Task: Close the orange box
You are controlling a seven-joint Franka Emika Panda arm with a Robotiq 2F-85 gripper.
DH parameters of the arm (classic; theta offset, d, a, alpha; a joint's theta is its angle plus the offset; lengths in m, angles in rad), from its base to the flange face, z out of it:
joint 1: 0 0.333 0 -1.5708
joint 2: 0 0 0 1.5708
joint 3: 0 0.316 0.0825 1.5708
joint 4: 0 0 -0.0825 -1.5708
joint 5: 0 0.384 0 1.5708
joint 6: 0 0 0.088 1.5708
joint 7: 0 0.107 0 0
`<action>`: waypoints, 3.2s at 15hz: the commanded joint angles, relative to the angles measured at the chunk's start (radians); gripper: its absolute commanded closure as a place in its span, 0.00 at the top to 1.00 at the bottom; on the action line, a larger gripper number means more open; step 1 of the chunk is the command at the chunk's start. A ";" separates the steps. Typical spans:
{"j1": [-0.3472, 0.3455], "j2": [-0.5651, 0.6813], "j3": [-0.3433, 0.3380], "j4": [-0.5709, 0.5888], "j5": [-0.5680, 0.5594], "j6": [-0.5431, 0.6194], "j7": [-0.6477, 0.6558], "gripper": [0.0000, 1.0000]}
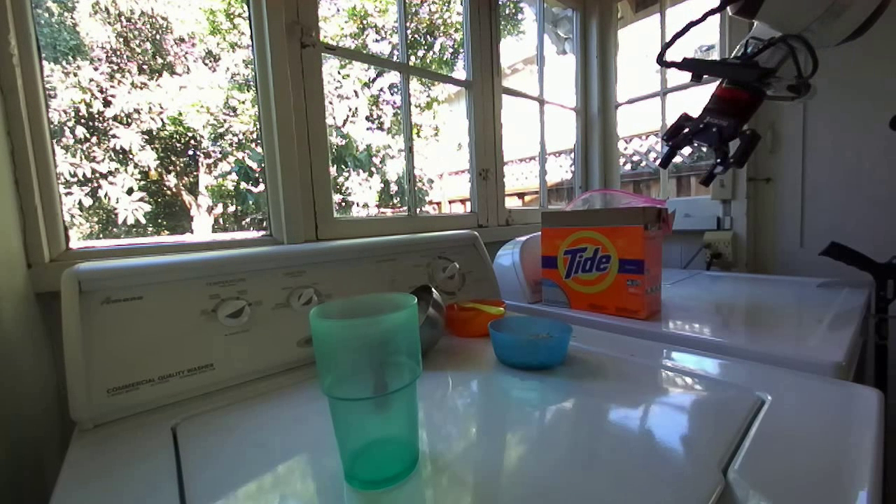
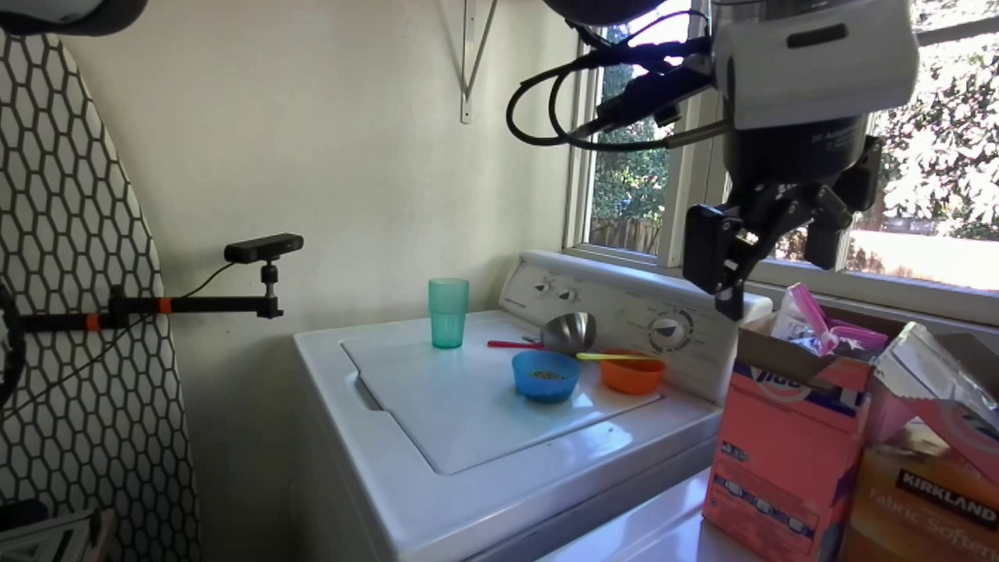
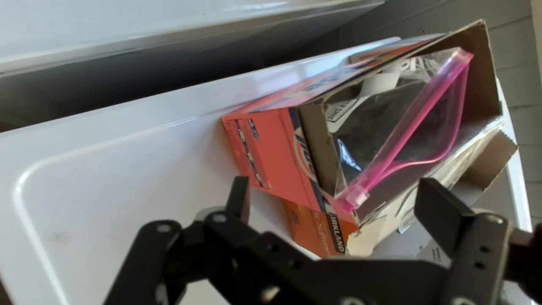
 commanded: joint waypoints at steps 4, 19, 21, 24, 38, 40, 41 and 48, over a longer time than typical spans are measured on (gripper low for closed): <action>-0.021 0.050 0.004 0.049 0.008 0.024 -0.021 1.00; -0.152 0.305 0.027 0.230 0.093 0.016 -0.210 1.00; -0.167 0.323 0.042 0.258 0.119 0.004 -0.225 1.00; -0.211 0.315 0.077 0.257 0.199 -0.025 -0.336 1.00; -0.222 0.365 0.087 0.281 0.319 -0.013 -0.365 1.00; -0.224 0.367 0.097 0.281 0.370 0.000 -0.373 1.00; -0.222 0.368 0.099 0.282 0.394 0.011 -0.377 1.00; -0.204 0.390 0.086 0.285 0.488 0.151 -0.315 1.00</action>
